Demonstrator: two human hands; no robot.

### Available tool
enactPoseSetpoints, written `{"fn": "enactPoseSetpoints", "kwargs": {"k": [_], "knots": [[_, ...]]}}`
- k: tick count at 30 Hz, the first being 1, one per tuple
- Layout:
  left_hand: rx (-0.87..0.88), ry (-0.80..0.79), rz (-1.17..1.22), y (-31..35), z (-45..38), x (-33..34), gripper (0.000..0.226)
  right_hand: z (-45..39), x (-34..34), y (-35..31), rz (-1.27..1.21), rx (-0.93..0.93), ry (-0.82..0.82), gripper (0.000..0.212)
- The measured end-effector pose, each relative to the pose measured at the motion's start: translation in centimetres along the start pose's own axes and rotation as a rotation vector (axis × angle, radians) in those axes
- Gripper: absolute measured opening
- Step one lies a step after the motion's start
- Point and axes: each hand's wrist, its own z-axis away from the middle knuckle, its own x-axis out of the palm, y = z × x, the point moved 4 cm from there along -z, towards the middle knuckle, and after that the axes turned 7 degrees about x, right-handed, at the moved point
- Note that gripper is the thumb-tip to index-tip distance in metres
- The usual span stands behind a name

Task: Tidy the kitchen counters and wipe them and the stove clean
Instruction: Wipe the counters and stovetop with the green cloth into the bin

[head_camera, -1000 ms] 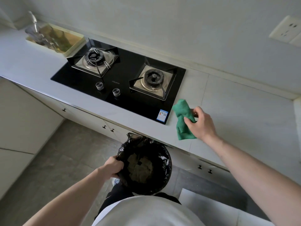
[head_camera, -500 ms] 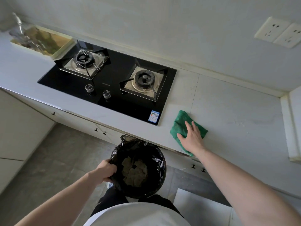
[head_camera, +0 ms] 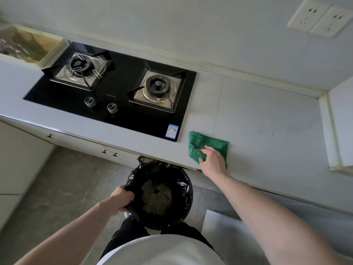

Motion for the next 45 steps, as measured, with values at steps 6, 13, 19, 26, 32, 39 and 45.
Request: {"fn": "enactPoseSetpoints", "kwargs": {"k": [6,13,19,26,32,39,45], "knots": [[0.032,-0.065,-0.050,0.8,-1.0,2.0,0.030,3.6,-1.2,2.4,0.014,-0.132,-0.073,0.033],[0.075,-0.121,-0.124,2.0,-1.8,4.5,0.033,2.5,-8.1,8.1,-0.263,0.120,0.400,0.025],[0.073,-0.143,-0.146,2.3,-1.8,5.5,0.036,0.7,-10.7,14.1,-0.077,0.295,0.315,0.035],[0.080,-0.145,-0.151,3.0,-0.9,5.3,0.039,0.8,-7.7,14.8,-0.059,0.395,0.122,0.074],[0.061,-0.143,-0.153,3.1,-0.6,5.2,0.043,0.2,-8.5,14.9,0.044,0.375,0.254,0.037],[0.039,-0.103,-0.165,2.9,-0.9,5.3,0.041,-1.4,-14.2,18.1,-0.085,0.478,0.530,0.034],[0.014,-0.073,-0.145,2.4,-1.5,5.3,0.041,-4.0,-17.4,22.6,-0.138,0.595,0.628,0.033]]}}
